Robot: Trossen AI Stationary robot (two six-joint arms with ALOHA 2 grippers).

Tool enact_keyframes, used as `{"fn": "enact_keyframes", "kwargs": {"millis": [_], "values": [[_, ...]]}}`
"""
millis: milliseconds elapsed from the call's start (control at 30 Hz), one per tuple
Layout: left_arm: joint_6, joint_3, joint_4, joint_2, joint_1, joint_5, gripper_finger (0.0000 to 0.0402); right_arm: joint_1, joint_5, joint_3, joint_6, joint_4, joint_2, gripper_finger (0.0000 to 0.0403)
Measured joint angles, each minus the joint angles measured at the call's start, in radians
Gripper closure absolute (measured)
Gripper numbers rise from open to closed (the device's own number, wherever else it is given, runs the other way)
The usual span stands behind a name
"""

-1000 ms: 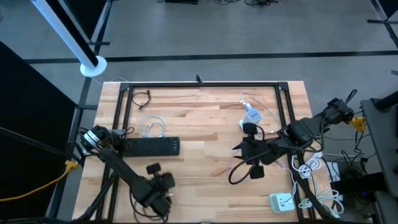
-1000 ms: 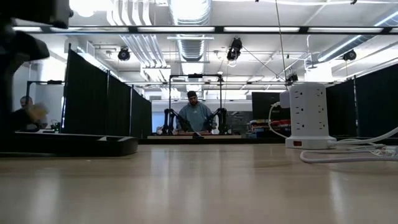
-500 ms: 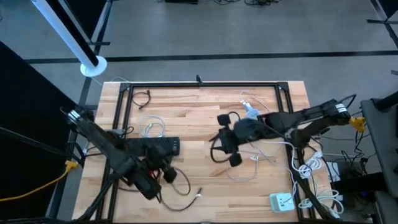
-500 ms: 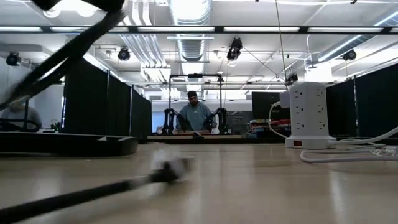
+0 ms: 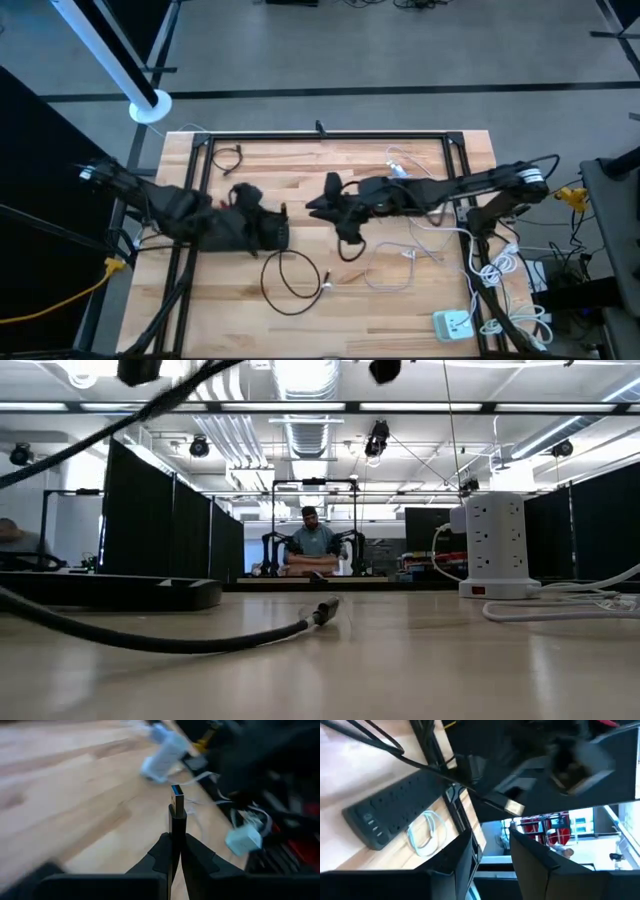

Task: Insert USB
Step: Insert the bottom black charger cable into the black outlet extension

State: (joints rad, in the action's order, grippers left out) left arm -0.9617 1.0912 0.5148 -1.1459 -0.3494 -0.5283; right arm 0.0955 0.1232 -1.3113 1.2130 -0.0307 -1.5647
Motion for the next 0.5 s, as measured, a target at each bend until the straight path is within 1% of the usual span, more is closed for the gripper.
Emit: {"fn": "enact_keyframes", "kwargs": {"millis": [67, 133, 200, 300, 433, 500], "values": [[0.122, -0.013, -0.036, 0.002, 0.042, 0.030, 0.0385, -0.016, 0.000, 0.000, -0.040, -0.001, -0.019, 0.0280], [0.232, -0.014, -0.034, 0.002, 0.076, 0.041, 0.0385, -0.029, 0.001, 0.000, -0.124, 0.000, -0.026, 0.0278], [0.367, -0.014, -0.037, -0.003, 0.110, 0.040, 0.0385, -0.042, -0.001, 0.000, -0.241, 0.000, -0.026, 0.0278], [0.612, -0.014, -0.037, -0.011, 0.169, 0.040, 0.0385, -0.078, -0.017, 0.000, -0.440, -0.006, -0.020, 0.0284], [0.947, -0.014, -0.045, -0.025, 0.258, 0.041, 0.0385, -0.157, -0.095, 0.000, -0.716, -0.014, -0.019, 0.0297], [1.074, -0.014, -0.063, -0.027, 0.310, 0.042, 0.0385, -0.193, -0.124, 0.000, -0.822, -0.008, -0.020, 0.0303]]}}
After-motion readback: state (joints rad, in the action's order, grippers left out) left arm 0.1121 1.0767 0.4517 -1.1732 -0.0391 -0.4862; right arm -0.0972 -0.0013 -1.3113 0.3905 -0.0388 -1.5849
